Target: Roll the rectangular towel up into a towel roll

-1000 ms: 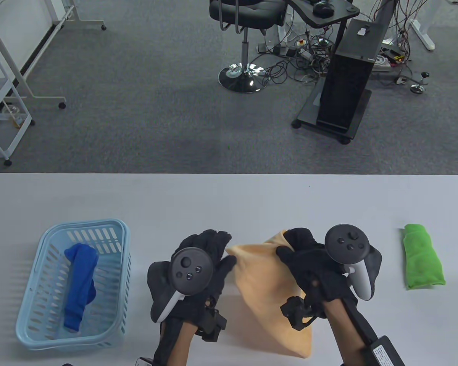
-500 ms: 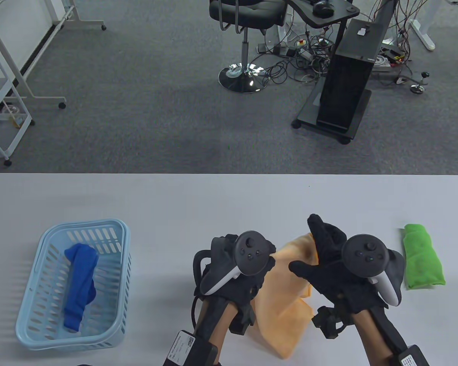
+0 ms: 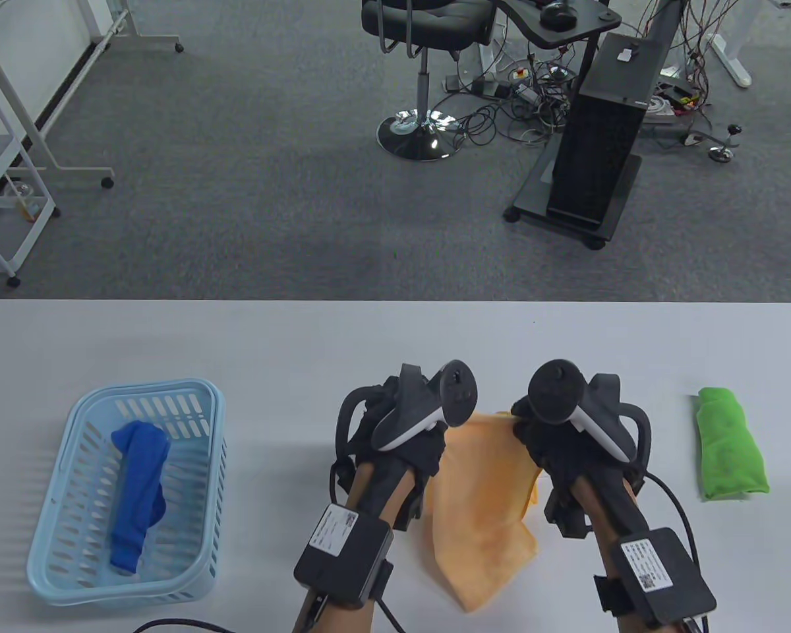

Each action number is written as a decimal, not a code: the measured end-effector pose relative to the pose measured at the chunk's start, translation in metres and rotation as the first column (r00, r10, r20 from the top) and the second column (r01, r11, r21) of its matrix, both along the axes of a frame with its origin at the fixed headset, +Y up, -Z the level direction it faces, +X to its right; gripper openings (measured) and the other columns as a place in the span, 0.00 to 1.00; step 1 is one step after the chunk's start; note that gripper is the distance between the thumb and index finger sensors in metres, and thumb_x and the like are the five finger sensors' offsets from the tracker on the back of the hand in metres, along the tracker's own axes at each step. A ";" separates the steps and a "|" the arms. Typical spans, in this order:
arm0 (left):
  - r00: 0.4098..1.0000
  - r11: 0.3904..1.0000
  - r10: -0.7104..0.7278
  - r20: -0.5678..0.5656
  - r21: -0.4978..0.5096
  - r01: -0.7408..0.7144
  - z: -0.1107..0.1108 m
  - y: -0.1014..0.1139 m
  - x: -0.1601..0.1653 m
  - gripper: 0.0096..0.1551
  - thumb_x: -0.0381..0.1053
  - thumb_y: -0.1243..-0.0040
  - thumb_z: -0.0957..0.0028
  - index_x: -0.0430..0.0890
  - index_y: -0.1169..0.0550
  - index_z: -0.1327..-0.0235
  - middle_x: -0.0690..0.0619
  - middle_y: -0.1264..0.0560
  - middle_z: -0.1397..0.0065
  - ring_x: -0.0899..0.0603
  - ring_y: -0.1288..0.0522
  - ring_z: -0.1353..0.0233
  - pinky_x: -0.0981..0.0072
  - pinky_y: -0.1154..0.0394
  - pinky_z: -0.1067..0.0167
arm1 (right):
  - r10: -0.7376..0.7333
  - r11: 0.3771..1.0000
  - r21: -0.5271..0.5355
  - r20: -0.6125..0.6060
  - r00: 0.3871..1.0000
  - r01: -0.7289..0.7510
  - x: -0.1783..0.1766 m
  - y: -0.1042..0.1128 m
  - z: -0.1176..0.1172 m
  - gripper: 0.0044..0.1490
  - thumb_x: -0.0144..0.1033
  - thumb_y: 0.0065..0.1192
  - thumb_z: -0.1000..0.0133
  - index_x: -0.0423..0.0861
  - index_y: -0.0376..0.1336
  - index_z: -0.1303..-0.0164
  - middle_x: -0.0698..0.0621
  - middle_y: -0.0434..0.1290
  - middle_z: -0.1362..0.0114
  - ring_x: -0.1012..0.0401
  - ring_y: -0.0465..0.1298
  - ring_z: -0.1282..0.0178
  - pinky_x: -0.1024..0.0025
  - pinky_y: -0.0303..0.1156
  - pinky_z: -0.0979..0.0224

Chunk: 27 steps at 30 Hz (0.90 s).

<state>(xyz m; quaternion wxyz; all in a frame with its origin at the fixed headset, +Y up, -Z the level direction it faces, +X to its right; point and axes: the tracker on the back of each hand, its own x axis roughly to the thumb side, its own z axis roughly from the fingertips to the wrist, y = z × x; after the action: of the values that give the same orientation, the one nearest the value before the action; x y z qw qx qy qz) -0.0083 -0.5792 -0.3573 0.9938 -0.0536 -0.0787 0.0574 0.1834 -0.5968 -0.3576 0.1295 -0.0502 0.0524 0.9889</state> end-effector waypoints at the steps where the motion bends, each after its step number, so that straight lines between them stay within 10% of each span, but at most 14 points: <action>1: 0.998 0.997 0.042 -0.037 0.072 -0.039 -0.009 0.009 -0.001 0.24 0.50 0.35 0.57 0.58 0.14 0.46 0.49 0.21 0.44 0.40 0.23 0.45 0.33 0.33 0.34 | -0.045 0.997 0.059 0.043 0.998 0.042 0.001 0.006 -0.008 0.31 0.40 0.67 0.61 0.51 0.71 0.45 0.47 0.69 0.33 0.59 0.82 0.61 0.55 0.77 0.47; 7: 0.961 0.912 0.277 -0.027 0.321 -0.254 -0.018 0.083 -0.014 0.24 0.50 0.35 0.57 0.58 0.17 0.45 0.46 0.20 0.31 0.36 0.20 0.34 0.34 0.31 0.35 | -0.271 0.891 0.385 0.022 0.962 0.242 0.012 0.080 -0.026 0.31 0.34 0.68 0.62 0.53 0.68 0.46 0.50 0.68 0.32 0.58 0.83 0.48 0.54 0.76 0.38; 12: 0.986 0.873 0.155 0.055 0.459 -0.163 0.028 0.095 -0.014 0.25 0.49 0.31 0.58 0.58 0.21 0.45 0.52 0.17 0.42 0.41 0.19 0.40 0.36 0.31 0.35 | -0.267 0.840 0.471 -0.071 0.961 0.268 0.011 0.084 0.004 0.31 0.36 0.69 0.64 0.53 0.69 0.47 0.50 0.69 0.34 0.58 0.81 0.46 0.53 0.74 0.37; 16: 0.993 0.900 -0.118 0.028 0.426 0.094 0.070 0.029 -0.010 0.25 0.52 0.31 0.59 0.60 0.22 0.46 0.54 0.20 0.41 0.41 0.22 0.35 0.35 0.33 0.32 | -0.150 0.916 0.360 -0.098 0.984 0.175 0.003 0.018 0.046 0.32 0.39 0.71 0.65 0.52 0.69 0.48 0.49 0.70 0.35 0.57 0.81 0.46 0.52 0.74 0.37; 22: 0.988 0.993 -0.115 0.106 0.013 0.114 0.119 -0.135 -0.024 0.23 0.55 0.31 0.62 0.60 0.14 0.51 0.49 0.20 0.34 0.35 0.26 0.28 0.33 0.35 0.32 | -0.003 0.996 -0.083 -0.220 0.975 -0.016 -0.012 -0.132 0.106 0.33 0.44 0.71 0.67 0.51 0.70 0.50 0.49 0.71 0.36 0.56 0.81 0.46 0.51 0.74 0.37; 27: 0.994 0.997 0.003 0.105 -0.083 0.006 0.130 -0.153 -0.039 0.25 0.57 0.36 0.61 0.59 0.13 0.50 0.48 0.20 0.33 0.34 0.28 0.27 0.32 0.37 0.32 | -0.097 0.966 -0.256 -0.277 0.956 0.024 -0.004 -0.150 0.113 0.32 0.48 0.68 0.64 0.50 0.72 0.50 0.48 0.72 0.35 0.55 0.81 0.44 0.50 0.72 0.35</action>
<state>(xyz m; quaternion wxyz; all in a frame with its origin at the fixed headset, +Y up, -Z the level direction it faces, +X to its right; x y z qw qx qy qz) -0.0473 -0.7326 -0.2269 0.9852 -0.0978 -0.1283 0.0570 0.1795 -0.7469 -0.2442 0.1436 0.0795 0.1964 0.9667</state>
